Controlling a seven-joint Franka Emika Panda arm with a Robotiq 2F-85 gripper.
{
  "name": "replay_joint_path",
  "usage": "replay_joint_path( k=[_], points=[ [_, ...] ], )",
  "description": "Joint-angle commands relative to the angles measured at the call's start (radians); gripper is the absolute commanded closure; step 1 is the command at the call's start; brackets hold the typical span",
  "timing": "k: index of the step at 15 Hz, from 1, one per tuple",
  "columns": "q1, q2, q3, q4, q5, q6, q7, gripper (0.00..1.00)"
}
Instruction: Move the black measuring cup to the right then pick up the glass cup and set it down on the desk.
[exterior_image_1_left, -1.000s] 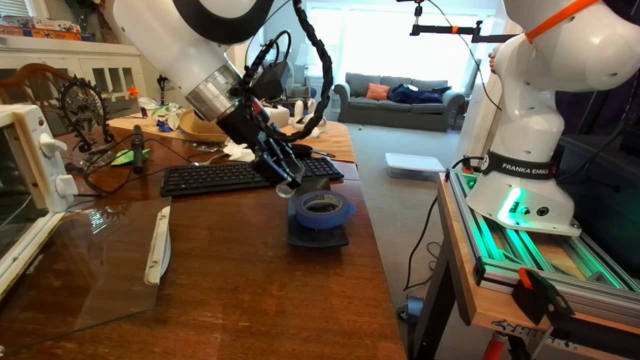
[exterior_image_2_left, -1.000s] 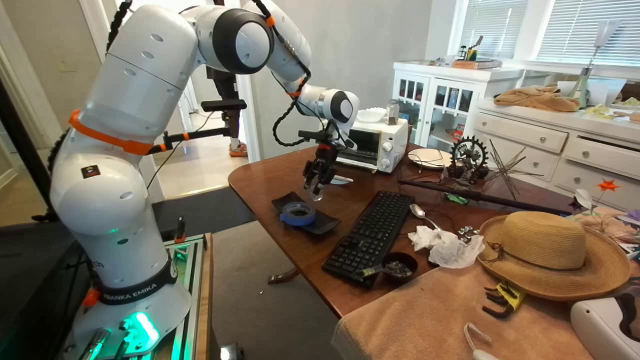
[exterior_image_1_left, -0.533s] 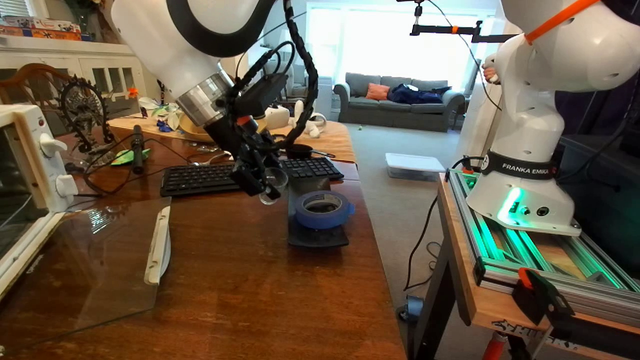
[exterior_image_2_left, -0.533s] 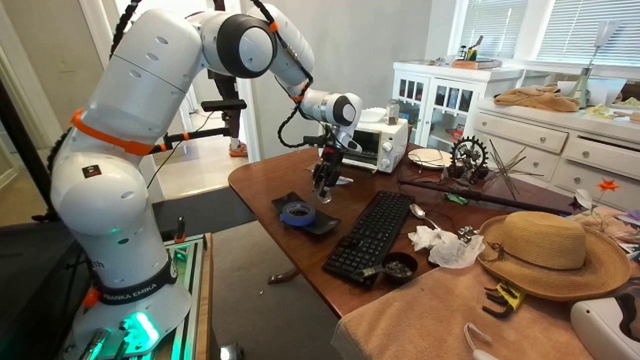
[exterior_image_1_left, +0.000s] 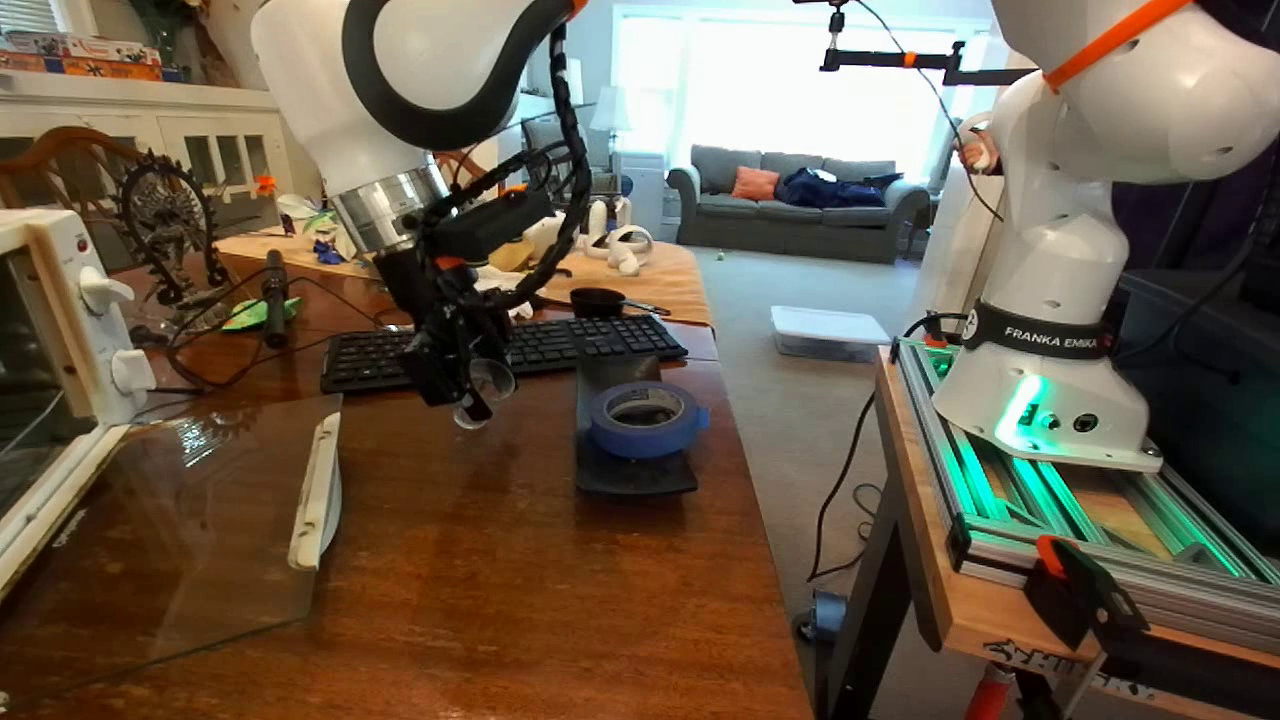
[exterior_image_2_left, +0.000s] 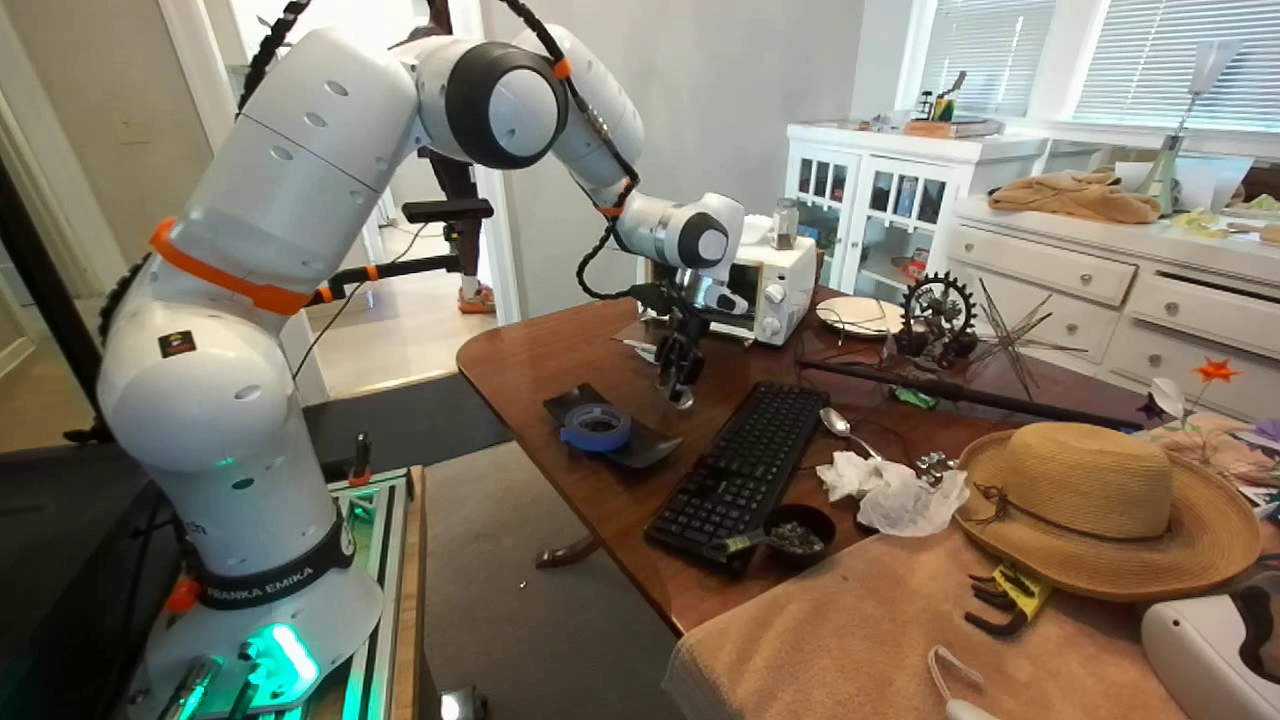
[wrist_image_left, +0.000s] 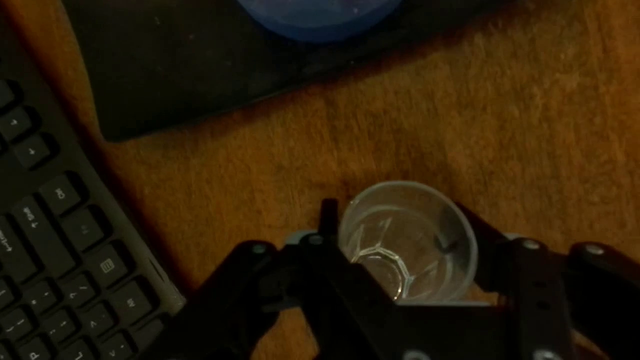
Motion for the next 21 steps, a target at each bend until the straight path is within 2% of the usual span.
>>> replay_joint_path(
  k=[1, 5, 10, 15, 21],
  points=[
    [-0.021, 0.016, 0.006, -0.005, 0.046, 0.088, -0.043, 0.70],
    [-0.085, 0.005, 0.051, -0.057, 0.174, 0.216, -0.151, 0.70],
    [-0.158, -0.017, 0.111, -0.113, 0.331, 0.278, -0.306, 0.70],
    [-0.202, -0.079, 0.134, -0.203, 0.424, 0.270, -0.381, 0.70],
    [-0.248, -0.196, 0.133, -0.297, 0.474, 0.197, -0.444, 0.70]
  ],
)
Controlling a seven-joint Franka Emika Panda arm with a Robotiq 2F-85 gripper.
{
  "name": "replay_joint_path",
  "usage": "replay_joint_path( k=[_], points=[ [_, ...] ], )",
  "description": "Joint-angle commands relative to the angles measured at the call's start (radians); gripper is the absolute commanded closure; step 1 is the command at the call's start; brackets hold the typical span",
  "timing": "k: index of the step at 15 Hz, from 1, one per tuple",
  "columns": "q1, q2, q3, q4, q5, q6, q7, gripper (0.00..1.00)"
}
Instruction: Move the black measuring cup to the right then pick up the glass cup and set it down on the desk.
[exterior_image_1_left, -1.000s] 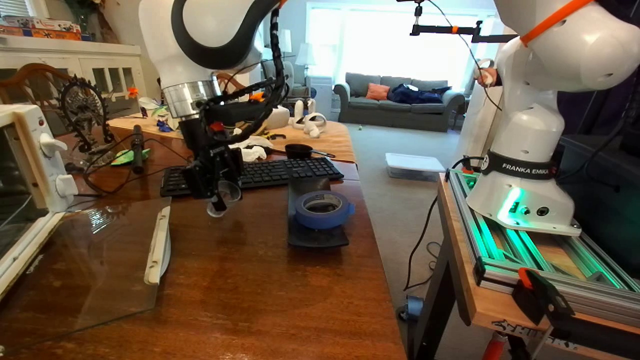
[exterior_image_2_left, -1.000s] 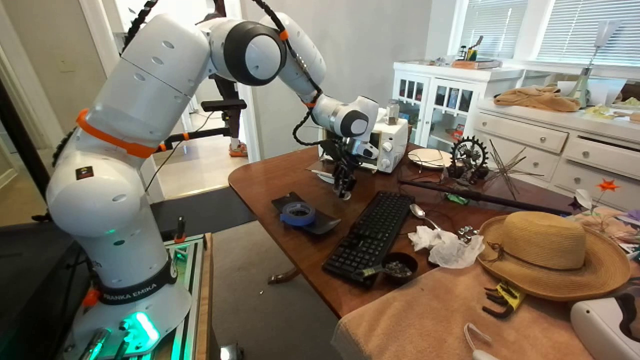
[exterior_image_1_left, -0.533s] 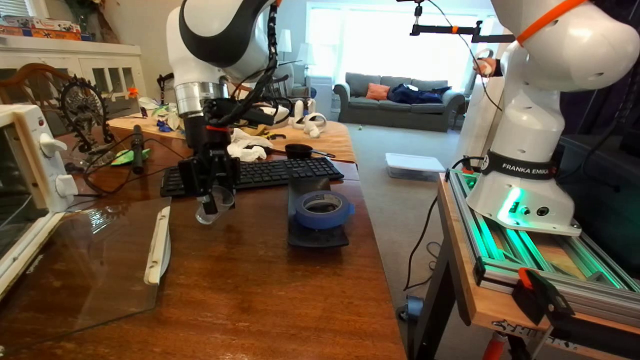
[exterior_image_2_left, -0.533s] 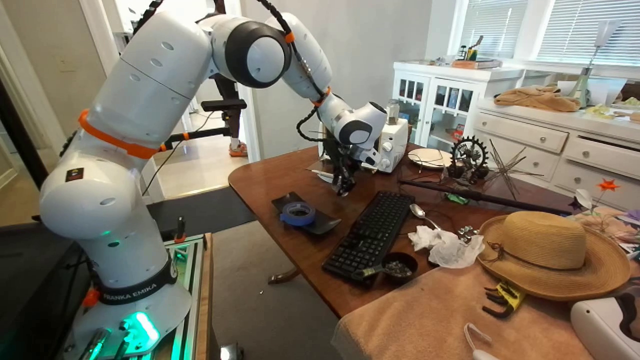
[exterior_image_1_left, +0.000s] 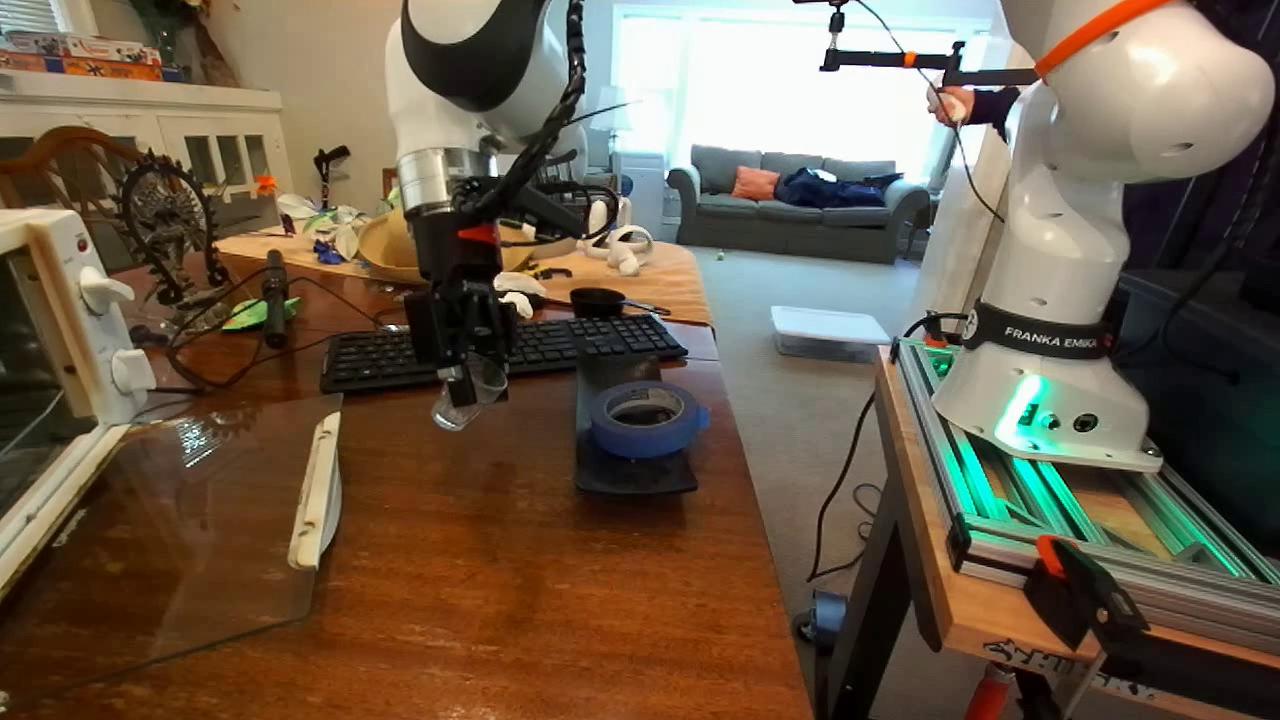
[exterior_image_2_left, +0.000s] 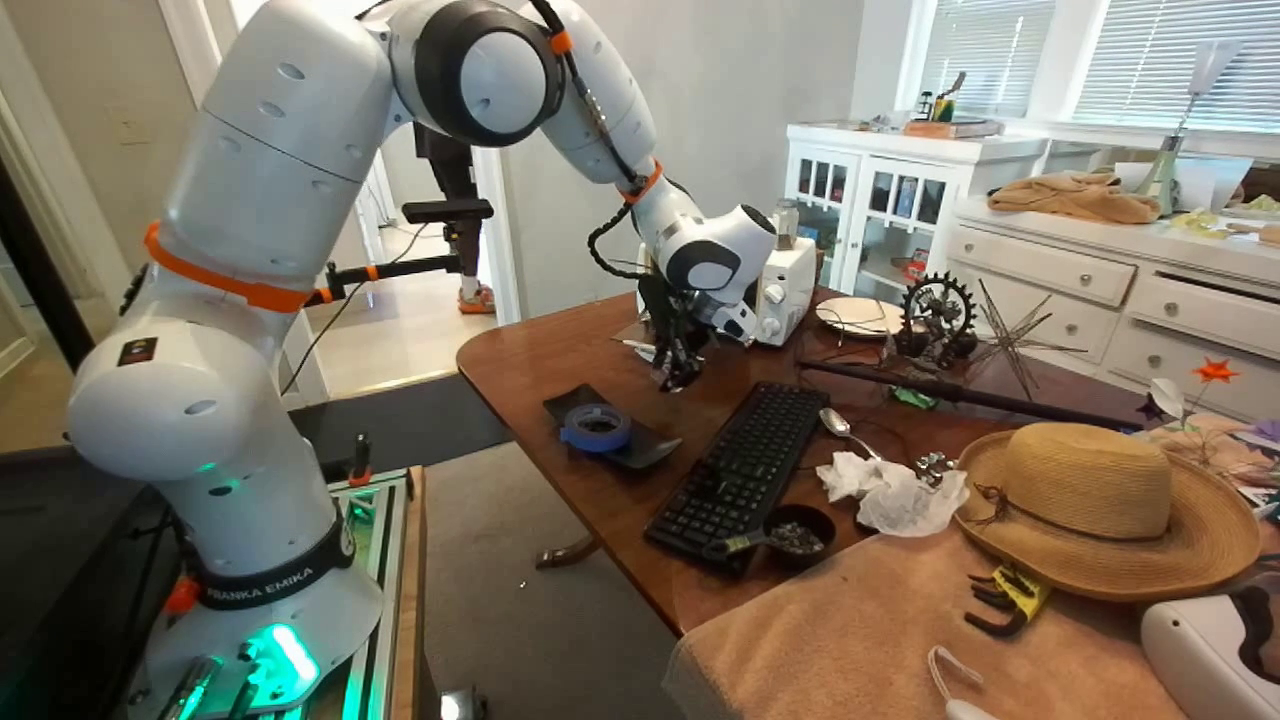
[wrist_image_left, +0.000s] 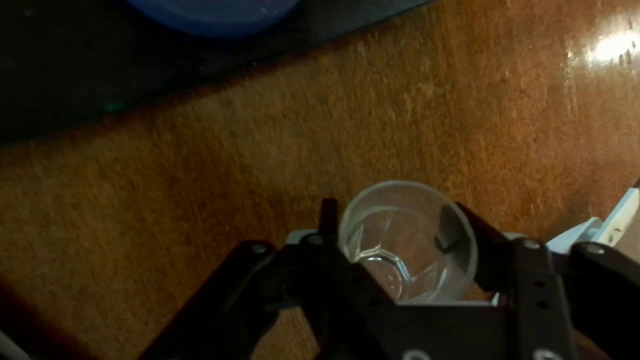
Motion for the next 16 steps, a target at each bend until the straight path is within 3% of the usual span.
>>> replay_joint_path(
  k=[1, 6, 7, 8, 10, 11, 16],
  points=[
    [-0.042, -0.092, 0.011, -0.076, 0.055, -0.058, -0.071, 0.70],
    [-0.072, -0.110, 0.004, -0.097, 0.110, -0.137, -0.165, 0.70],
    [-0.055, -0.121, -0.012, -0.101, 0.077, -0.147, -0.136, 0.70],
    [-0.046, -0.085, -0.015, -0.060, 0.077, -0.125, -0.128, 0.45],
    [-0.046, -0.088, -0.018, -0.069, 0.077, -0.133, -0.128, 0.45],
    [-0.046, -0.088, -0.018, -0.070, 0.077, -0.133, -0.128, 0.70],
    [-0.076, -0.066, -0.046, -0.075, 0.169, -0.125, -0.023, 0.70]
  ],
)
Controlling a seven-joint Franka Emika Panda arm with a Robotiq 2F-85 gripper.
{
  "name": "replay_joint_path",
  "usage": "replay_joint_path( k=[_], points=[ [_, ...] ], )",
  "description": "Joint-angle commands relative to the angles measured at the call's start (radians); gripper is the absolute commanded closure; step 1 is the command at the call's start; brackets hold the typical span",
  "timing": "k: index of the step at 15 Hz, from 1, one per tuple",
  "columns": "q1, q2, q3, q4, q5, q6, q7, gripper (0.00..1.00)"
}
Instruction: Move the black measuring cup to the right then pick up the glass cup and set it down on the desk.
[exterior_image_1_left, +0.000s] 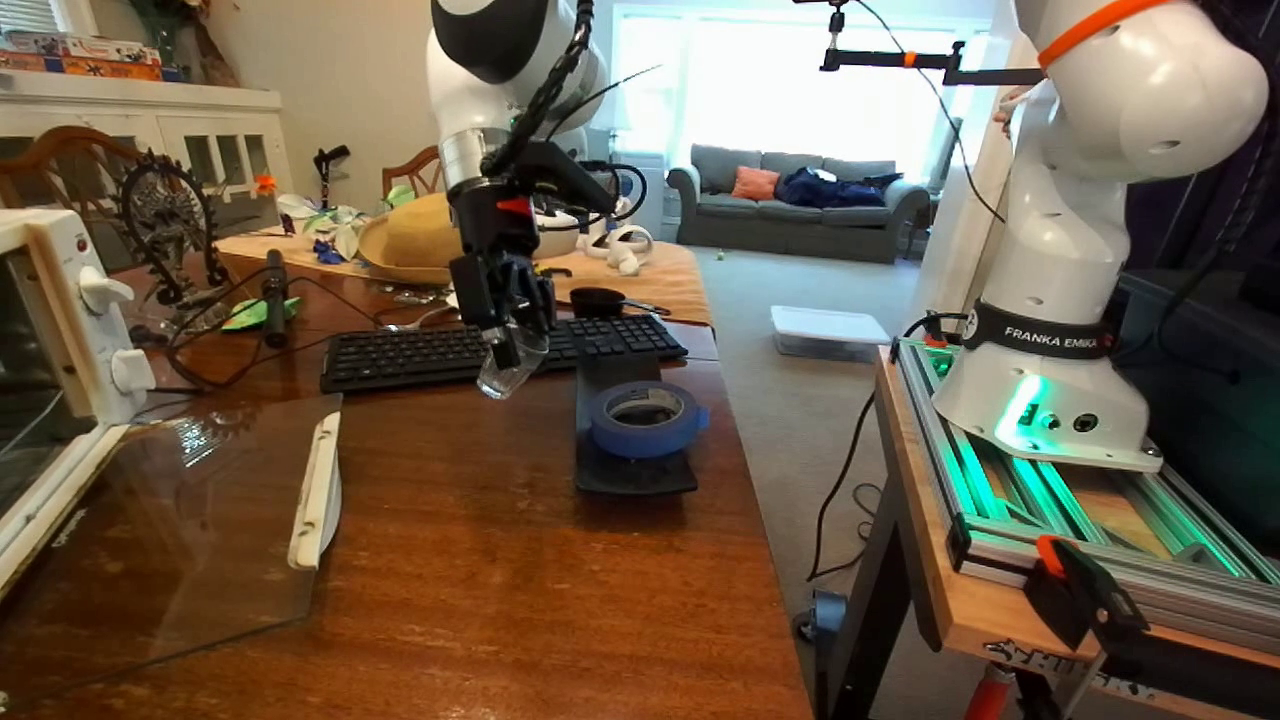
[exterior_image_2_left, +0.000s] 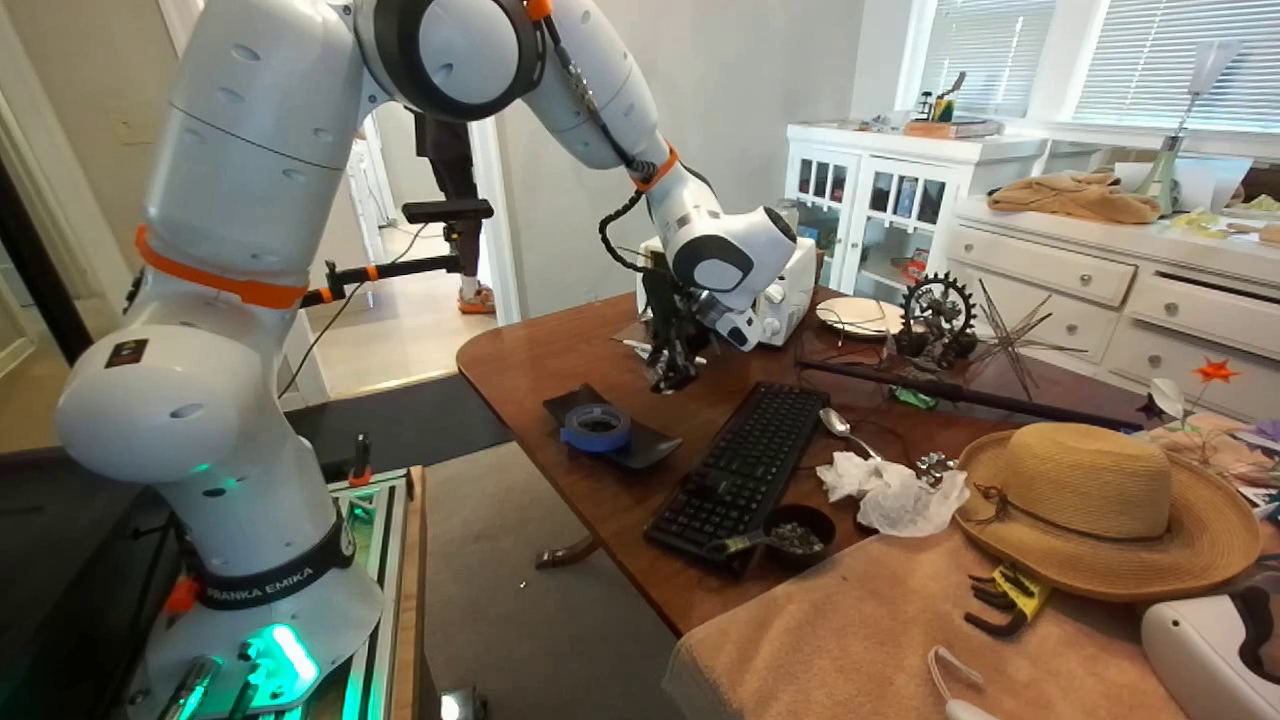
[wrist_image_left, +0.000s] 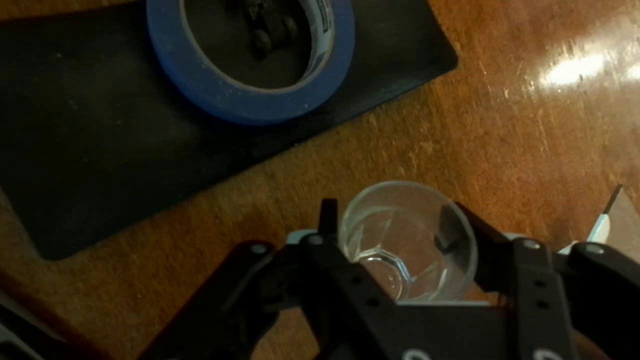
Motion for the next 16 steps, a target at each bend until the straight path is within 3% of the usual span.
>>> replay_joint_path(
  k=[1, 10, 16],
  points=[
    [-0.025, 0.019, -0.019, -0.003, 0.091, -0.003, 0.042, 0.70],
    [-0.079, 0.040, -0.058, -0.069, 0.333, 0.001, 0.049, 0.70],
    [-0.083, 0.031, -0.095, -0.119, 0.426, -0.005, 0.049, 0.70]
  ],
)
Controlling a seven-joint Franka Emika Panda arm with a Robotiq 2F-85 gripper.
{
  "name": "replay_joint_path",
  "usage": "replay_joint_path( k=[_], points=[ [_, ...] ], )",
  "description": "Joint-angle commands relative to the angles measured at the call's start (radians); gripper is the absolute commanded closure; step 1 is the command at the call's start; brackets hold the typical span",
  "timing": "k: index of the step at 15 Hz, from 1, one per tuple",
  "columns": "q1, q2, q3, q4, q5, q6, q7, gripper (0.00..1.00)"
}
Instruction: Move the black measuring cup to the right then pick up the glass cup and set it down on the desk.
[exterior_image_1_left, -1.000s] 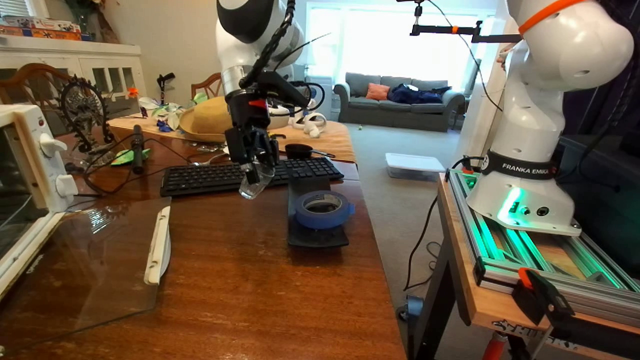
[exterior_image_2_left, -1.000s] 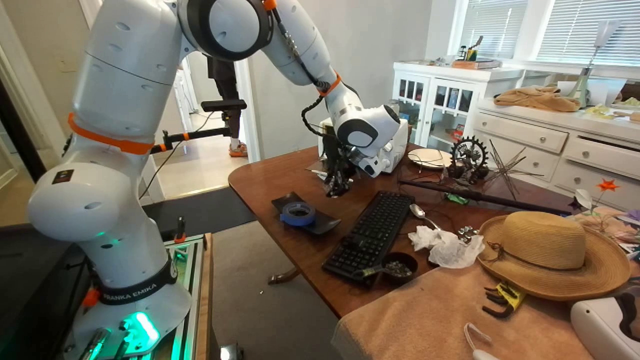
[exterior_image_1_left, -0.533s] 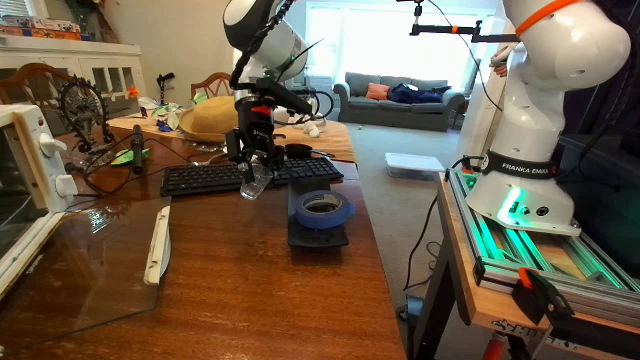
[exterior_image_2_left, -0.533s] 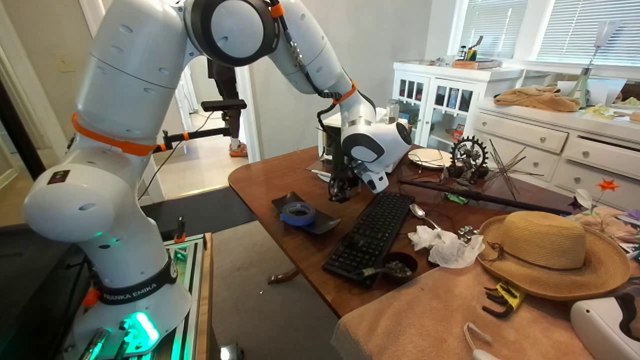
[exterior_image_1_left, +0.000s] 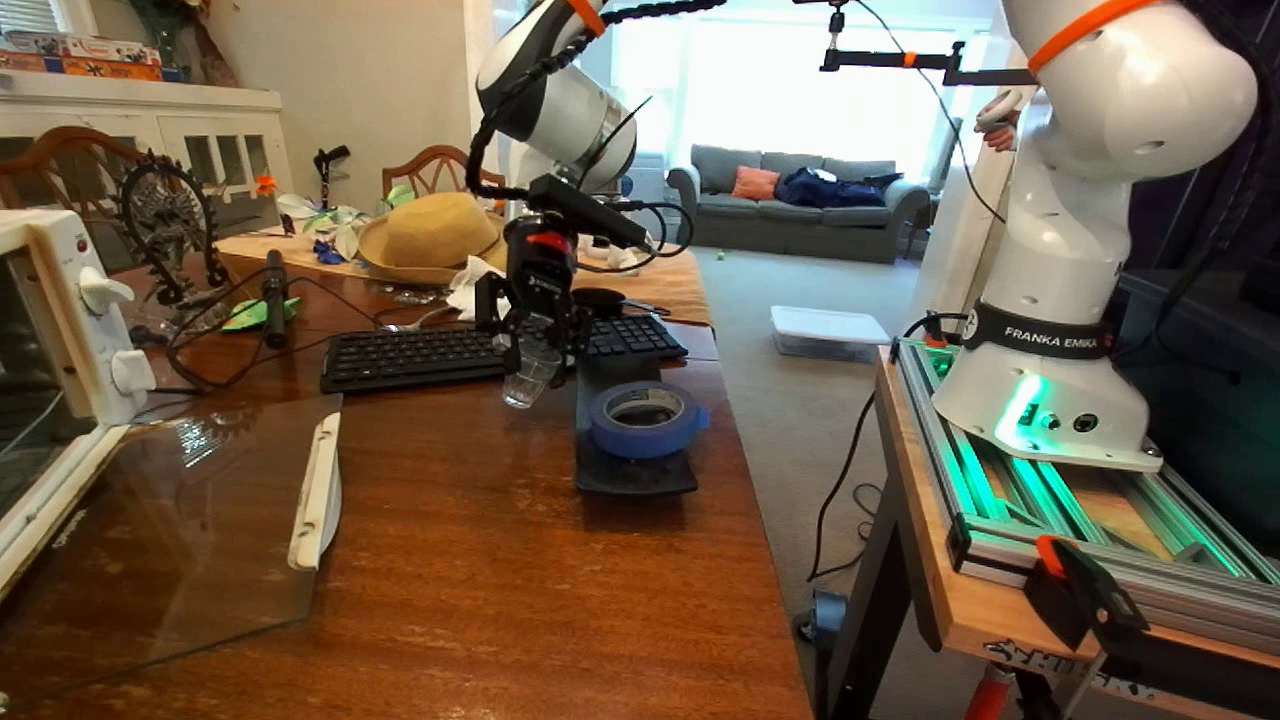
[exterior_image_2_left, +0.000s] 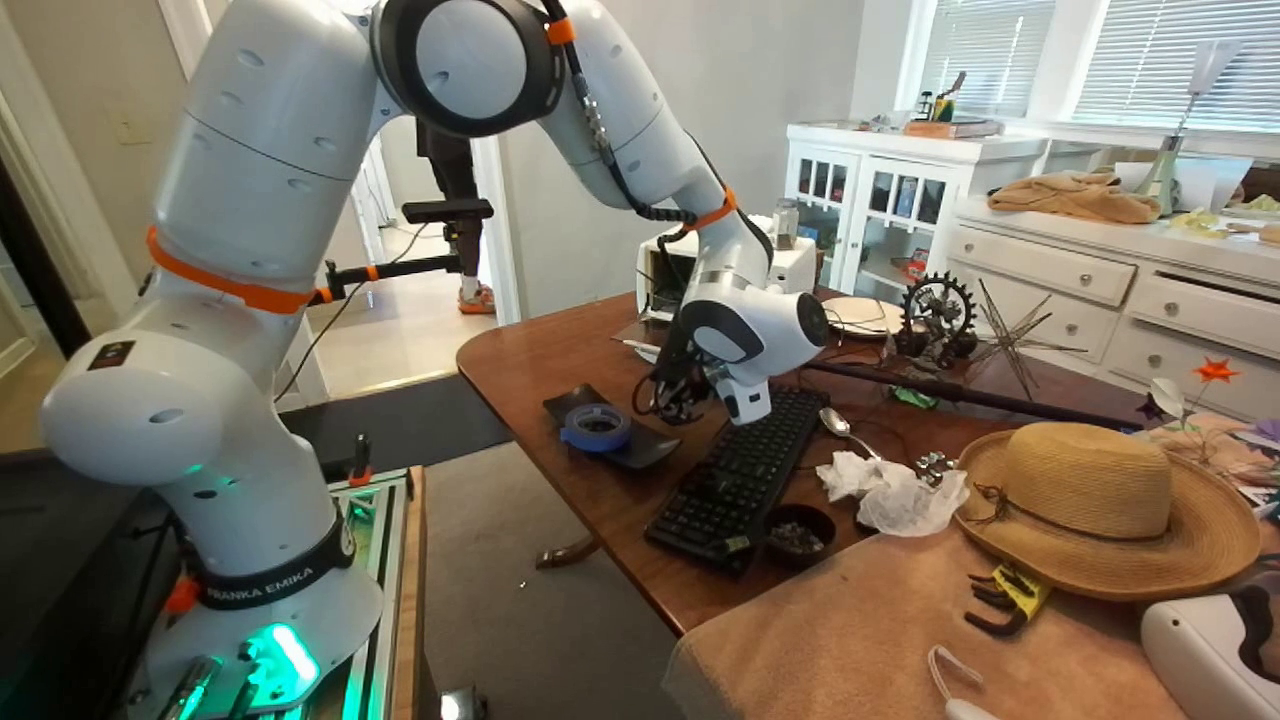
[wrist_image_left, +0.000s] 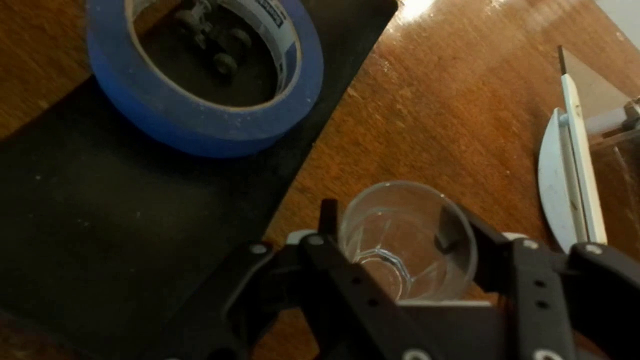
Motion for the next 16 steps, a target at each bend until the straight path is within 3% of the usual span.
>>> replay_joint_path(
  k=[1, 4, 5, 6, 7, 10, 16],
  points=[
    [0.000, -0.015, -0.018, -0.033, 0.059, -0.011, -0.001, 0.70],
    [0.001, -0.011, -0.026, -0.037, 0.075, -0.023, 0.002, 0.70],
    [0.003, -0.013, -0.027, -0.040, 0.080, -0.023, 0.003, 0.61],
    [0.004, -0.014, -0.029, -0.042, 0.082, -0.024, 0.005, 0.20],
    [0.005, -0.014, -0.030, -0.043, 0.084, -0.025, 0.006, 0.19],
    [0.007, -0.016, -0.033, -0.041, 0.085, -0.033, 0.010, 0.01],
    [0.015, -0.087, -0.046, -0.065, 0.032, -0.085, 0.032, 0.00]
  ],
)
